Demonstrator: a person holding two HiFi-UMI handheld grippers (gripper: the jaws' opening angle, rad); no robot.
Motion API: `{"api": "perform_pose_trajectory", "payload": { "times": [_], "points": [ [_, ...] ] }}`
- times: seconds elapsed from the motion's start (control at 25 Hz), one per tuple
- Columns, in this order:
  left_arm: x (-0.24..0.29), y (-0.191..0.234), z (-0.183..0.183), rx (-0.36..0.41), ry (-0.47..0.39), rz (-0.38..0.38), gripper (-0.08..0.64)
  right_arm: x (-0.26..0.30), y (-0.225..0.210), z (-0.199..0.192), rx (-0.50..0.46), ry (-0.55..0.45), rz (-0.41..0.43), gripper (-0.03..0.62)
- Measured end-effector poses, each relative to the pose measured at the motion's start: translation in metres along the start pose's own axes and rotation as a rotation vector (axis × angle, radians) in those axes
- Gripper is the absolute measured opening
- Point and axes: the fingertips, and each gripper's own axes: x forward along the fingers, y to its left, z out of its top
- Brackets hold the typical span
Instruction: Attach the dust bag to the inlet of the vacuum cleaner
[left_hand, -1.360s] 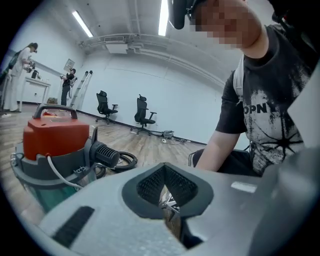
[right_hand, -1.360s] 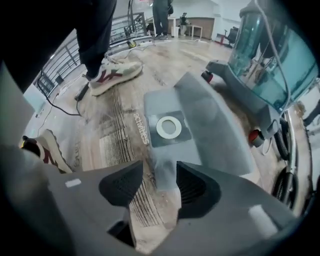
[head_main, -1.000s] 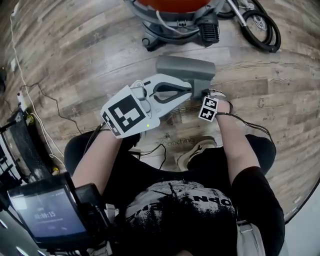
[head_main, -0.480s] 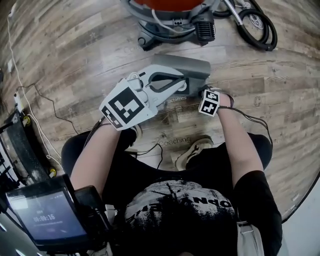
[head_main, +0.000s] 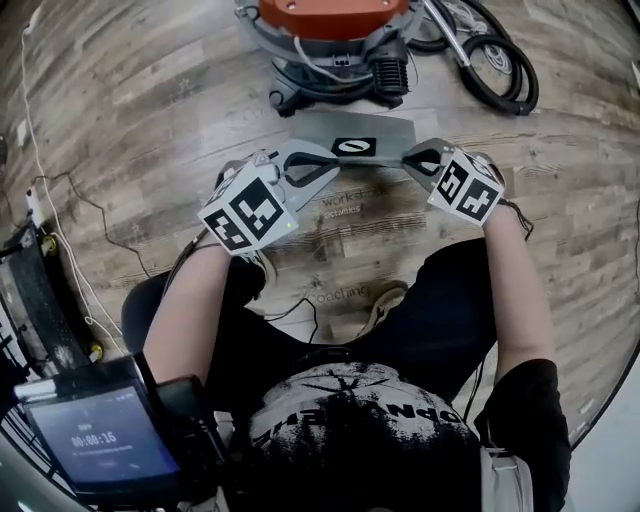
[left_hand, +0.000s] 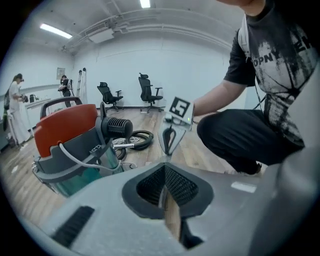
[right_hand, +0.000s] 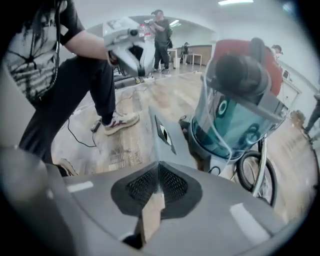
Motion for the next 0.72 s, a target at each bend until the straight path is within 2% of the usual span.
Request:
{"api": "perform_pose_trajectory", "payload": {
  "times": [0.08,0.12,0.16,0.36,0.72],
  "points": [
    [-0.003,0.002,-0.011,0.055,0.061,0.031,0.012,-0.021,-0.005,0.016,-0.013,-0.031,-0.002,0.009],
    [-0.005,0.003,-0.015,0.081,0.087,0.046,0.075,-0.029,-0.006,0.022,-0.028,-0.038,0.0,0.009],
    [-0.006,0.004,-0.018,0.102,0.108,0.059,0.087,-0.035,-0.005,0.028,-0.043,-0.043,0.002,0.009],
    [-0.004,-0.007,-0.029,0.196,0.192,0.063,0.107,-0.057,0.007,0.049,-0.052,-0.075,0.023,0.009],
    [0.007,-0.01,-0.036,0.257,0.243,0.055,0.118,-0.085,0.026,0.065,-0.053,-0.115,0.03,0.008]
  ]
}}
